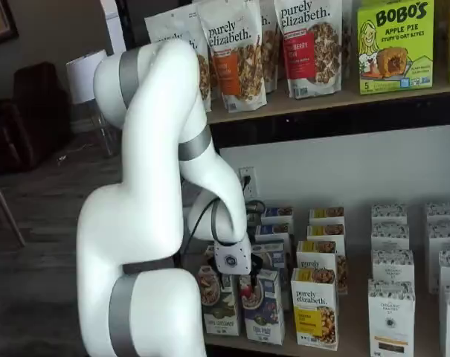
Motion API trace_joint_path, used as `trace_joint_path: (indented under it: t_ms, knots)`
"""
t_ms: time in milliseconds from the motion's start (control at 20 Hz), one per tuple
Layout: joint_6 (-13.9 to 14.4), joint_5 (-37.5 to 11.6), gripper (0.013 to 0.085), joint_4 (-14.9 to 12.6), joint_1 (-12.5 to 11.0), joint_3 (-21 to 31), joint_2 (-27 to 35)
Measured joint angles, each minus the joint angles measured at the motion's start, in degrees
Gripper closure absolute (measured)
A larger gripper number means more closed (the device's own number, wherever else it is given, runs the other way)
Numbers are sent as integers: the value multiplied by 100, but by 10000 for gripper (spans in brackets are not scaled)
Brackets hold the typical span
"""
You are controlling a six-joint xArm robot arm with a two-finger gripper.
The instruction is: Pick up the blue and white box that is on the bottom shelf, the second box from the left
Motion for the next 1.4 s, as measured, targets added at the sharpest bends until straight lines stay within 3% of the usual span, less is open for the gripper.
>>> trace_joint_path:
  t_ms: [500,850,1050,1400]
  knots:
    - [-909,-190,130,975,77,-350,500]
    - [-1245,-244,130,1337,104,-464,681]
    - [-1560,-254,130,1702,158,-500,726]
    - [-1452,-300,130,1593,156,-451,724]
